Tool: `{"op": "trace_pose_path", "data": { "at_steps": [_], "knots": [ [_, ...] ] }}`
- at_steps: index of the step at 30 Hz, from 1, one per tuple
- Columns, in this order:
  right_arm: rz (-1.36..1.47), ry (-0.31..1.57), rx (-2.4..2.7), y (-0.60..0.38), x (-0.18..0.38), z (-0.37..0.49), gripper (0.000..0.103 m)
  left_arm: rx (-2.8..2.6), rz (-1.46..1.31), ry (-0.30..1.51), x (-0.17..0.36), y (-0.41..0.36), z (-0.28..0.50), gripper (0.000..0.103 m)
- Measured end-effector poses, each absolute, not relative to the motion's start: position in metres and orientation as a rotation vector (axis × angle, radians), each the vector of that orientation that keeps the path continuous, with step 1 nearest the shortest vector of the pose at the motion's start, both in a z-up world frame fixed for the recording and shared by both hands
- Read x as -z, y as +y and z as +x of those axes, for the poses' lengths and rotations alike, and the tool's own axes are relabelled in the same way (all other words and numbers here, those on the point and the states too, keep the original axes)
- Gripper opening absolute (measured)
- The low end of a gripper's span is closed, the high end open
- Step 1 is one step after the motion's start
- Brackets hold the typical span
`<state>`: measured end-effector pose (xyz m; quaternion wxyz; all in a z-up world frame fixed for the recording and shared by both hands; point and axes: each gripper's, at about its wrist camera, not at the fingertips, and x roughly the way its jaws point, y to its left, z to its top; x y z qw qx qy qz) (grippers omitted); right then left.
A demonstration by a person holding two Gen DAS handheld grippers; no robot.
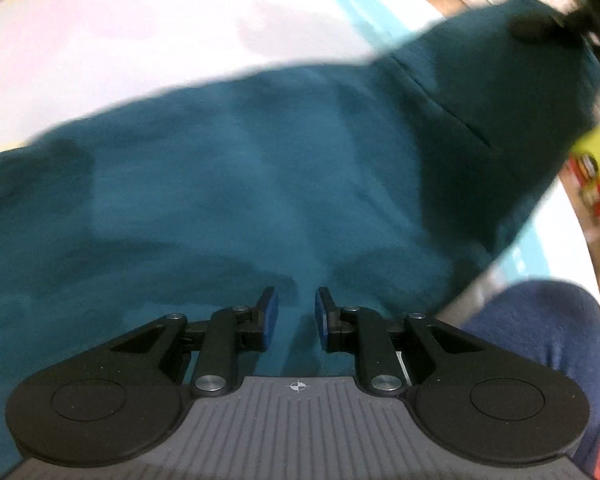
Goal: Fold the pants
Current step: 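Grasp the pant hem with the right gripper and lift it toward the left gripper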
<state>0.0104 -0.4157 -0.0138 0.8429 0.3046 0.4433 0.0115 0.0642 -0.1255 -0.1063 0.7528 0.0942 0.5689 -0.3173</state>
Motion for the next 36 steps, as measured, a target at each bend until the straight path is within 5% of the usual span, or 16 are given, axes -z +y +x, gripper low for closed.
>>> {"op": "trace_pose_path", "data": {
  "at_steps": [12, 22, 27, 36],
  "knots": [
    [0.515, 0.944, -0.28, -0.242, -0.018, 0.064, 0.017, 0.297, 0.071, 1.127, 0.057, 0.041, 0.108, 0.02],
    [0.43, 1.125, -0.394, -0.093, 0.1, 0.085, 0.023, 0.081, -0.078, 1.04, 0.037, 0.099, 0.117, 0.02],
    [0.457, 1.182, -0.462, -0.092, 0.115, 0.074, 0.045, 0.104, -0.085, 1.032, 0.043, 0.091, 0.124, 0.02],
    [0.47, 1.032, -0.16, -0.184, 0.082, 0.073, 0.046, 0.244, -0.027, 1.13, 0.068, 0.055, 0.119, 0.02]
  ]
}}
